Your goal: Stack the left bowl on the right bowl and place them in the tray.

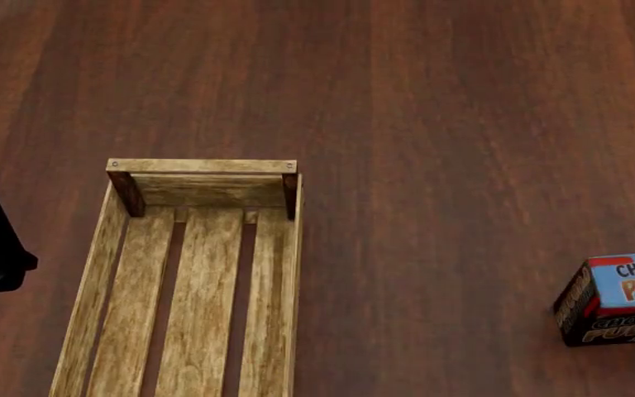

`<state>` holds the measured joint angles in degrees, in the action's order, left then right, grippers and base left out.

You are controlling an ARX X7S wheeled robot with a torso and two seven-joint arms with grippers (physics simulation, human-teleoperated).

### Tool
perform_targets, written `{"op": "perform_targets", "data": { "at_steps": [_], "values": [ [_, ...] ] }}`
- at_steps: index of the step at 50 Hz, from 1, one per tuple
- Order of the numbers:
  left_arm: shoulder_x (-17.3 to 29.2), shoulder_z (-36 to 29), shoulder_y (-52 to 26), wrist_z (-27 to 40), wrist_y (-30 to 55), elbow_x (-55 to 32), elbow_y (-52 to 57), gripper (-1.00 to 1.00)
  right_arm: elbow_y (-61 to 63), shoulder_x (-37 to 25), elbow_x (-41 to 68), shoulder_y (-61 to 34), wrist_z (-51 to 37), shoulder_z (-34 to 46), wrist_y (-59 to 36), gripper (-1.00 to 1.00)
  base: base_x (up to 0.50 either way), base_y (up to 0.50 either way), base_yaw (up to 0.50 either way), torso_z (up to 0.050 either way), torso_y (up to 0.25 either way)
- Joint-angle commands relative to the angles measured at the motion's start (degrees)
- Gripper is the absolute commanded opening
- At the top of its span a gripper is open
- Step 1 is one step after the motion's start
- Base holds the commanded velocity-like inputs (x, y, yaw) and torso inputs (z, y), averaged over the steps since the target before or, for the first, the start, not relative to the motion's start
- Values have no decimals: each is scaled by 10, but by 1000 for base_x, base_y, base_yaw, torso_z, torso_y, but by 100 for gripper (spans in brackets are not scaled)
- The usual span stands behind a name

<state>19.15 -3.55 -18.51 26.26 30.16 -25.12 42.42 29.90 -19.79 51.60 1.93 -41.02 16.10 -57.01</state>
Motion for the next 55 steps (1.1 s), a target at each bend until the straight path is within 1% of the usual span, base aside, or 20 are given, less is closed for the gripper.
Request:
{"op": "perform_targets", "data": {
  "at_steps": [1, 10, 11, 17, 21, 24, 32, 38, 43, 47, 49, 52, 55],
  "values": [
    [2, -2, 0, 2, -2, 0, -4, 100, -27, 0, -8, 2, 15, 6, 15, 100, 0, 0, 0, 0, 0],
    [3, -5, 1, 4, -3, 1, -4, 100, -55, -1, -20, 8, 35, 11, 38, 100, 0, 0, 0, 0, 0],
    [3, -6, 1, 4, -4, 2, -4, 100, -58, -1, -21, 8, 37, 12, 39, -100, 0, 0, 0, 0, 0],
    [5, -5, 2, 5, -3, -1, -4, 100, -77, -1, -26, 11, 44, 16, 47, -100, 4, -1, 0, 0, 0],
    [5, -5, 1, 5, -3, -3, -4, 100, -61, -5, -24, 10, 33, 16, 38, -100, 4, -1, 0, 0, 0],
    [6, -4, 0, 6, -3, -5, -4, 100, -12, -13, -29, 13, -5, 10, 27, -100, 5, -2, 0, 0, 0],
    [8, 2, -1, 9, -1, -11, -1, 100, 111, -21, 28, -7, -114, -5, -73, -100, 1, -1, 0, 0, 0],
    [9, 6, -3, 11, 1, -17, 0, 100, 159, -14, 102, -45, -193, -24, -164, -100, 0, 0, 0, 0, 0],
    [9, 8, -3, 11, -1, -19, -3, 100, 180, -5, 167, -71, -257, -49, -216, -100, 0, 0, 0, 0, 0],
    [9, 8, -4, 13, -1, -18, -5, 100, 186, 7, 266, -115, -351, -70, -275, -100, 0, 0, 0, 0, 0],
    [9, 6, -4, 13, -2, -16, -7, 100, 180, 7, 314, -133, -397, -74, -289, -100, 0, 0, 0, 0, 0],
    [10, 6, -3, 13, -4, -17, -6, 100, 163, -8, 402, -169, -487, -60, -293, -100, 0, 0, 0, 0, 0],
    [10, 8, -3, 13, -6, -18, -7, 100, 157, -48, 401, -189, -490, -28, -260, -100, 0, 0, 0, 0, 0]
  ]
}}
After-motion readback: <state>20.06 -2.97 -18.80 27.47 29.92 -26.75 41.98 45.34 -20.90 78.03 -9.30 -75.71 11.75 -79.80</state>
